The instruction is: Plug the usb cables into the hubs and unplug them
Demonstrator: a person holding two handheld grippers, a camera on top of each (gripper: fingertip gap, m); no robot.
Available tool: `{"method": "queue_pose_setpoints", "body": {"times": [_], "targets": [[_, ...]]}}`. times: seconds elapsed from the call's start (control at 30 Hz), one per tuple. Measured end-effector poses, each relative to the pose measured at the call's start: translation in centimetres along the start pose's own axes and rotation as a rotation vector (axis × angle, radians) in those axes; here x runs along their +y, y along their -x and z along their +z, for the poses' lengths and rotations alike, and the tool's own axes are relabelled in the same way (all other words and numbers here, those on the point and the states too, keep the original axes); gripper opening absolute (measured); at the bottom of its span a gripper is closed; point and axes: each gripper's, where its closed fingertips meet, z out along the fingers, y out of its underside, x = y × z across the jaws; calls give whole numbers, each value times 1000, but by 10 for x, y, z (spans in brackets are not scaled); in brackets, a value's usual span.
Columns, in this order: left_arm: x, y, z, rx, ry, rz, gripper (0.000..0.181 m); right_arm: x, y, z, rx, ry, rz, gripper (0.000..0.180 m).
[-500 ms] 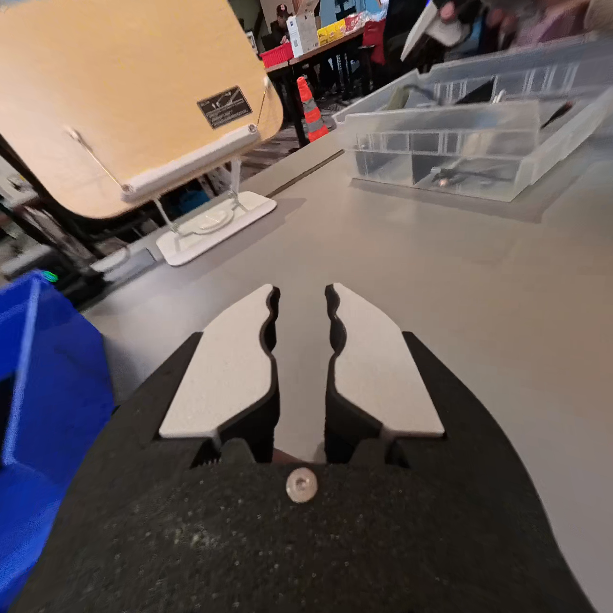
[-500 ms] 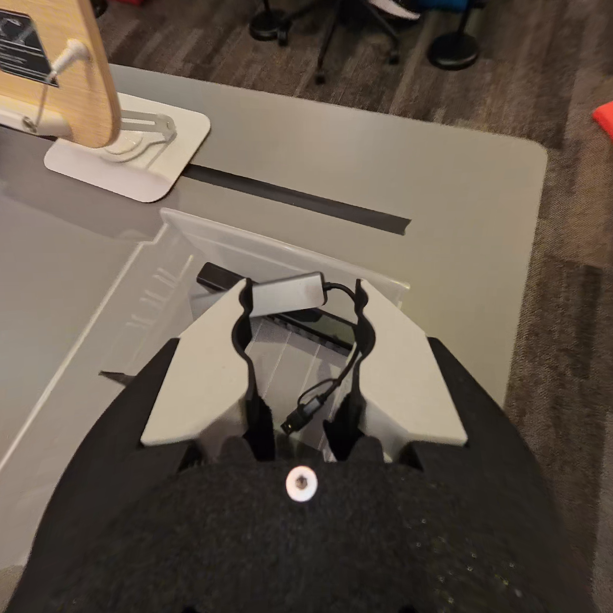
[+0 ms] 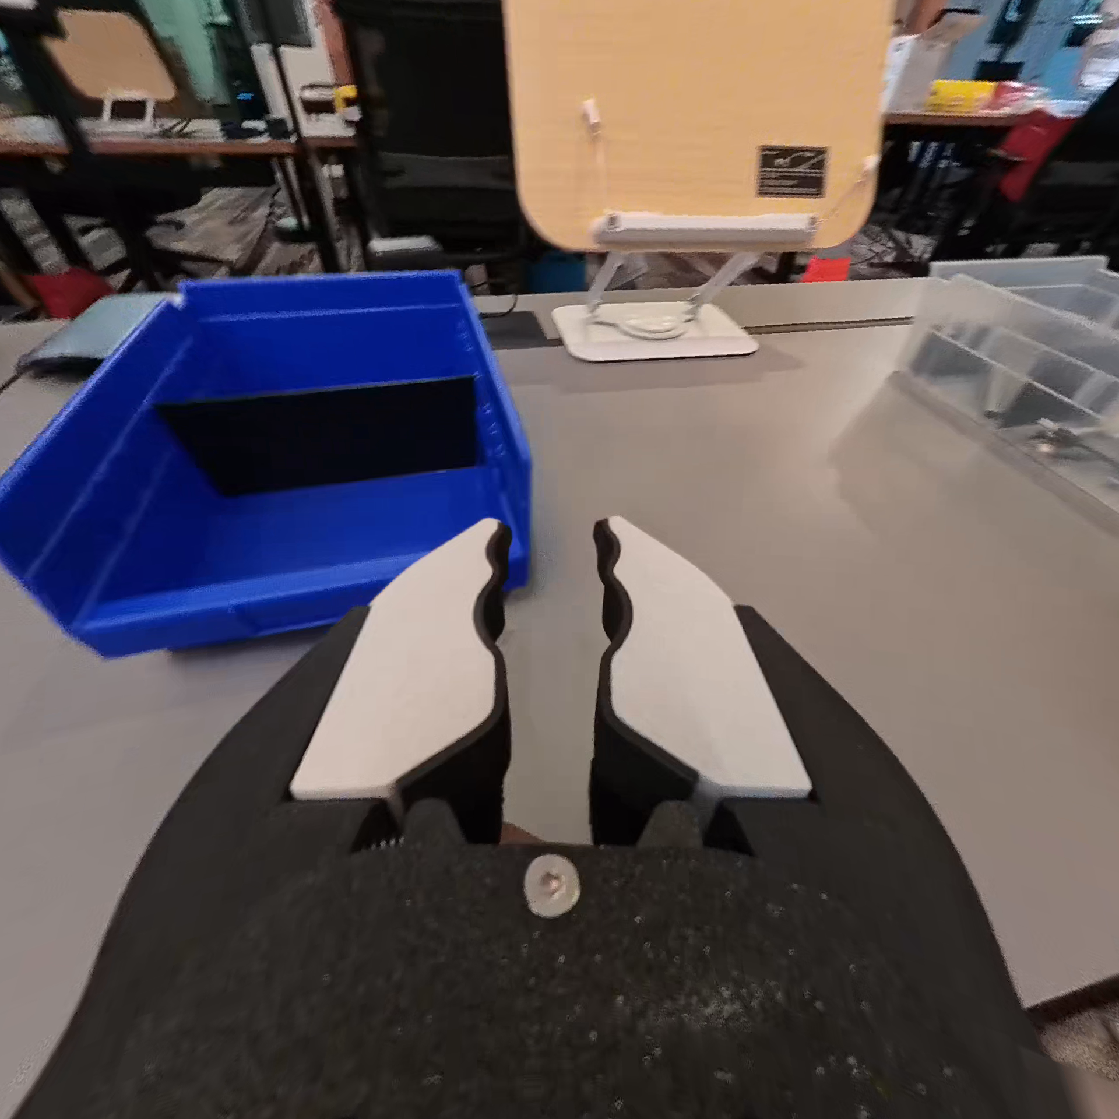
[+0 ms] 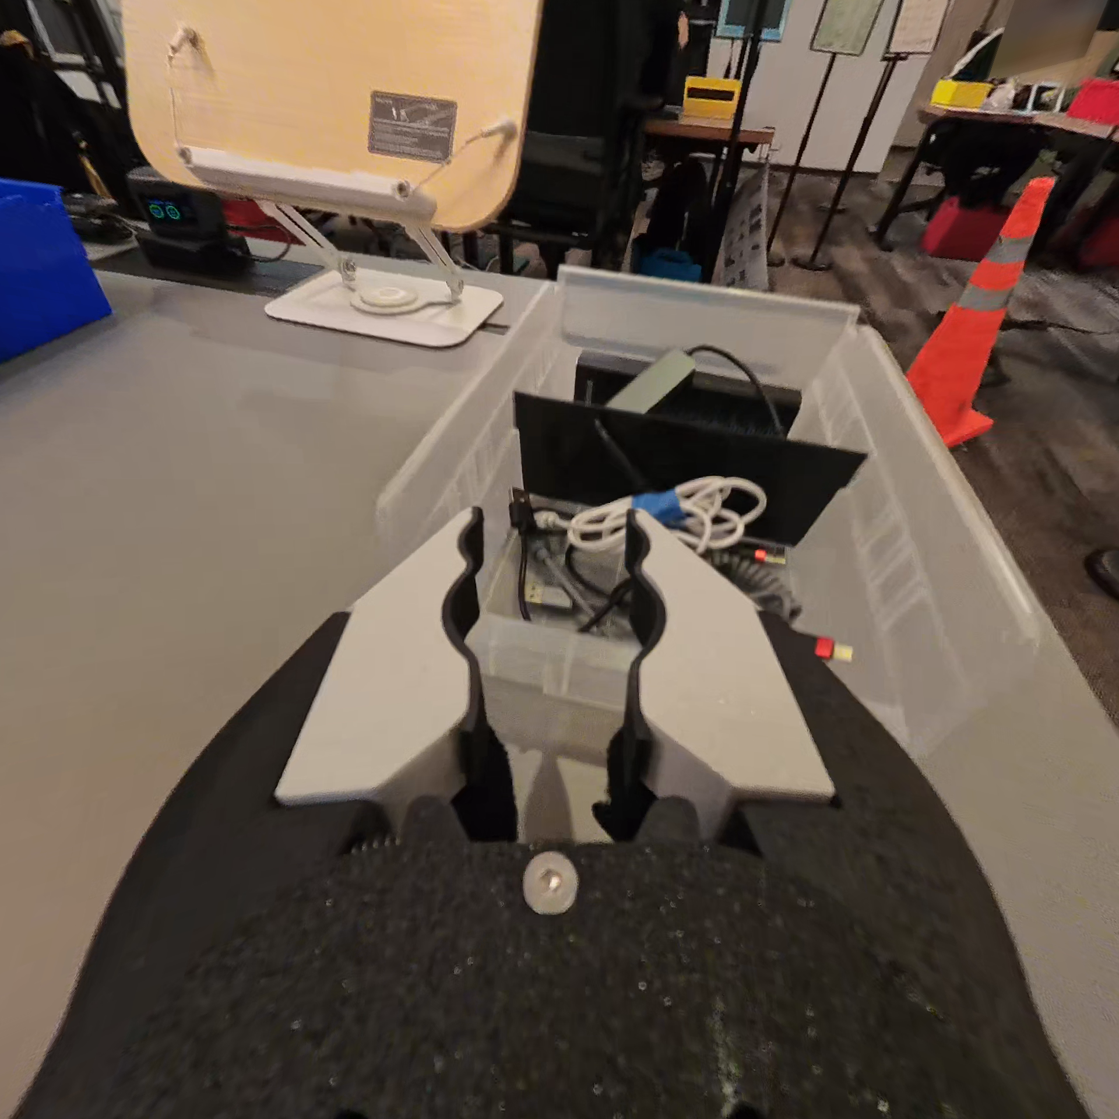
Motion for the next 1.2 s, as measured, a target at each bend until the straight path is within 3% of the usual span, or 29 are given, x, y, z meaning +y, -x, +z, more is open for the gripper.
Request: {"method": "queue_pose_setpoints", "body": {"times": [0.1,0.23,0.57,1.2], "targets": [[19,9,3,20,20,-115,28,18,0,2,-21,84,-5,49],[44,22,14,-36,97,-115,27,18,-15,1,49,69,-84,49],[46,-9,24,74,113,-189,23,39,-17,4,11,88,80,57],[47,-14,24,75,123,-165,23,30,-25,14,37,47,24,57]]}}
